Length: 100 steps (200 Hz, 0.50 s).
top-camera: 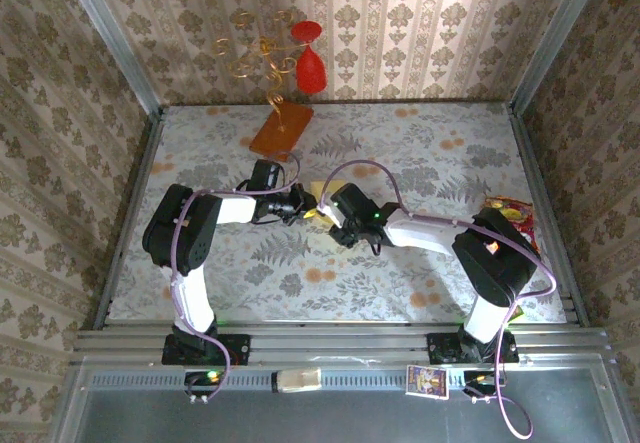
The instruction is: Fold a paper plane with a square sheet of paper (pick it up from the middle)
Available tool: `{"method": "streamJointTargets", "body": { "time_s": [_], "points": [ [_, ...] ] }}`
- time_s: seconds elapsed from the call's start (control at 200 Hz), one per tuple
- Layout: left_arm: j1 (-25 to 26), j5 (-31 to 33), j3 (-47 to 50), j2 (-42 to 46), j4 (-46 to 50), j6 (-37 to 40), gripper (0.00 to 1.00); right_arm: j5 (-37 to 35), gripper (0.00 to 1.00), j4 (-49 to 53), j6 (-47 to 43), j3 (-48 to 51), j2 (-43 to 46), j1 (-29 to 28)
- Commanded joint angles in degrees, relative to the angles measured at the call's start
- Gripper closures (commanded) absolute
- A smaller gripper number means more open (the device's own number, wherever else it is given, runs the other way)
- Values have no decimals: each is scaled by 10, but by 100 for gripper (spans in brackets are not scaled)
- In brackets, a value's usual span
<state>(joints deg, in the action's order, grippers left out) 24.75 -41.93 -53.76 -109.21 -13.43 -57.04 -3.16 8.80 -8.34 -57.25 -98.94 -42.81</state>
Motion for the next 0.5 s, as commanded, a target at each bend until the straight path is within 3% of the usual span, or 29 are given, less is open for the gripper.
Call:
{"method": "streamJointTargets", "body": {
  "time_s": [0.0, 0.135, 0.225, 0.375, 0.495],
  "points": [
    [0, 2, -11, 22, 5, 1, 96, 35, 73, -15, 13, 4, 12, 5],
    [-1, 5, -8, 28, 10, 3, 93, 60, 79, -15, 17, 1, 13, 10],
    [-9, 21, -2, 43, 26, 11, 85, 85, 84, -10, 22, 0, 14, 14],
    [-36, 45, 15, 91, 58, 39, 72, 134, 86, 6, 50, 0, 16, 24],
    [-43, 65, 3, 118, 104, 81, 68, 180, 86, 17, 78, 1, 15, 27]
  ]
}}
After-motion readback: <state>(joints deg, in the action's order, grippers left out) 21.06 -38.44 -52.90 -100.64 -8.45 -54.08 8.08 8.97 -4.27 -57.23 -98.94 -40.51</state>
